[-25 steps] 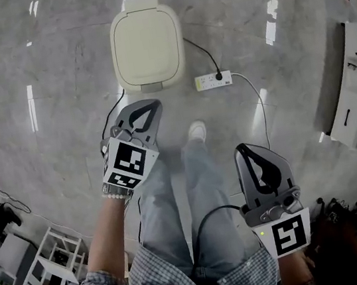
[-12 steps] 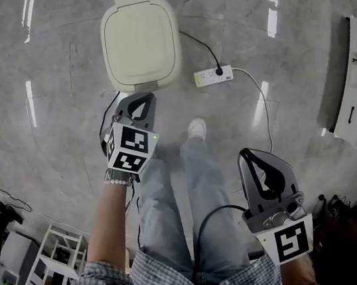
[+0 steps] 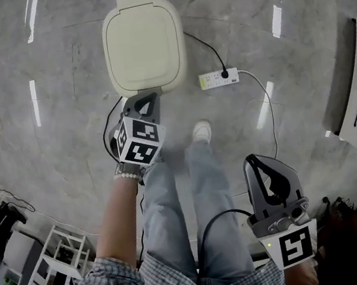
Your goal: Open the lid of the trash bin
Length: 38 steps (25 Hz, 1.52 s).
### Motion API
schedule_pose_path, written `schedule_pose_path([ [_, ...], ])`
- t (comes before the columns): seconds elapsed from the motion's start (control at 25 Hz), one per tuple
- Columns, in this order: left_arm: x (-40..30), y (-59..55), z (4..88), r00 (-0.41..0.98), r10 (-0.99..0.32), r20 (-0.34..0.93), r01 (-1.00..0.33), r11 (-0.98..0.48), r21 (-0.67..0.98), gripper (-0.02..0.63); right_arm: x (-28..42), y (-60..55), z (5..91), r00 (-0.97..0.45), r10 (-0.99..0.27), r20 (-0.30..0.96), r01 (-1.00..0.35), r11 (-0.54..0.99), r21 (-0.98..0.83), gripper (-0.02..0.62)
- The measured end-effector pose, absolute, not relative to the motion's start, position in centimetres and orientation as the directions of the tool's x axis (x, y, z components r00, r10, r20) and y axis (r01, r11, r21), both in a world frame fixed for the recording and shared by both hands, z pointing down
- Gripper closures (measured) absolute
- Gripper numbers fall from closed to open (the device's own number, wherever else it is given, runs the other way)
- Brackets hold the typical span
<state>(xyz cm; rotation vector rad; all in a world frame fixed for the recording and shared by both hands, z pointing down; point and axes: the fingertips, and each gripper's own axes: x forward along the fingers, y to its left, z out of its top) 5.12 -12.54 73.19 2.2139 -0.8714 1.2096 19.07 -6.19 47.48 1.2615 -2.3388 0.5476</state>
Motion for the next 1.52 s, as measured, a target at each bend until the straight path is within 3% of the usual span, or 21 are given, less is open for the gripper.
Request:
schedule_pose_path([
  [0.84, 4.9, -11.9, 75.1, 0.271, -0.353, 0.896, -0.762, -0.647, -0.025, 0.609, 20.2, -6.9, 47.9, -0.479, -0.684, 0.551, -0.861, 0.489, -0.142, 0.572],
  [1.52, 5.4, -12.5, 72.3, 0.332, -0.409, 0.850, -0.763, -0.647, -0.013, 0.609, 20.1, -5.4, 46.7, -0.449, -0.713, 0.539, -0.877, 0.468, -0.112, 0.572],
])
